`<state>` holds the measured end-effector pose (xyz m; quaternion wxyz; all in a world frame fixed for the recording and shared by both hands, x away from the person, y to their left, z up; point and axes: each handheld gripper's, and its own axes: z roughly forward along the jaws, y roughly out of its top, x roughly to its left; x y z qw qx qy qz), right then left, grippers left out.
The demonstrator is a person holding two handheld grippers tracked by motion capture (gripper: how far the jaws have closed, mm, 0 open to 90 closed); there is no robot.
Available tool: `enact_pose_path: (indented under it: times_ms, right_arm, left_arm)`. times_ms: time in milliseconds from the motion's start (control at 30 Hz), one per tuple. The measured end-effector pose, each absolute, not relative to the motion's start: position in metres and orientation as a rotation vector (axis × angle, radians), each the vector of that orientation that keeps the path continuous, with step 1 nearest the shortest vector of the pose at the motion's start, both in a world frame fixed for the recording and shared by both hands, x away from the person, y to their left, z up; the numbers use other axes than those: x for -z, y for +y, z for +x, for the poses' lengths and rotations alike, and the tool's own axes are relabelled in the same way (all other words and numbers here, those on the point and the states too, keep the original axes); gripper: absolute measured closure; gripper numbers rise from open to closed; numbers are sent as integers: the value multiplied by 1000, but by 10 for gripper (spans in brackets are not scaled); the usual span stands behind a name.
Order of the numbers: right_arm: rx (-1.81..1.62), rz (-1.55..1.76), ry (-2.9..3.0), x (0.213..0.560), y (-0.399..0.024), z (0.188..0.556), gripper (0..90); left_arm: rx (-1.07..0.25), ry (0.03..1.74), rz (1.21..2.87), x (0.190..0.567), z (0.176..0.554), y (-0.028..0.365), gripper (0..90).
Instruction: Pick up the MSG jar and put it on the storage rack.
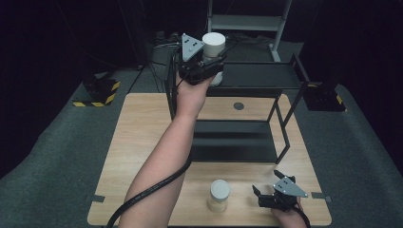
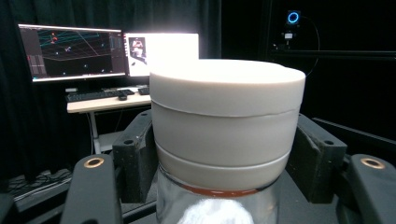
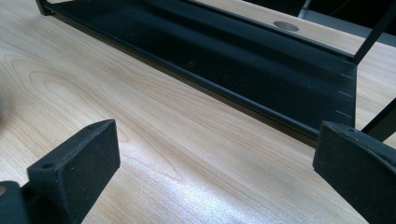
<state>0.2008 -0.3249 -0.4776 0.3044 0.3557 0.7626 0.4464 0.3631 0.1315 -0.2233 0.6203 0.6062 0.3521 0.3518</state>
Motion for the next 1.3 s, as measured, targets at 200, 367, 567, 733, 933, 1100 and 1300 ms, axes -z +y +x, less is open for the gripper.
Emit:
enact_pose_path:
  times_ms: [200, 367, 567, 733, 933, 1100, 1300]
  right_arm:
    - [-1183, 942, 2020, 478, -325, 201, 0]
    - [-1185, 942, 2019, 478, -325, 201, 0]
    - [-1182, 941, 2020, 478, -325, 201, 0]
    - [-1180, 938, 2019, 478, -324, 200, 0]
    - [-1177, 935, 2021, 478, -324, 200, 0]
    - [-1175, 935, 2022, 477, -324, 200, 0]
    - [-1170, 929, 2023, 477, -323, 200, 0]
  left_arm:
    - [-787, 839, 1393, 220, 364, 128, 213]
    - [-802, 845, 1405, 218, 361, 124, 9]
    - [-799, 851, 1409, 216, 356, 122, 5]
    - [-798, 855, 1423, 214, 352, 124, 4]
    - [-791, 843, 1416, 217, 341, 128, 4]
    - [-794, 839, 1420, 218, 332, 129, 4]
    - [-788, 859, 1432, 222, 319, 137, 4]
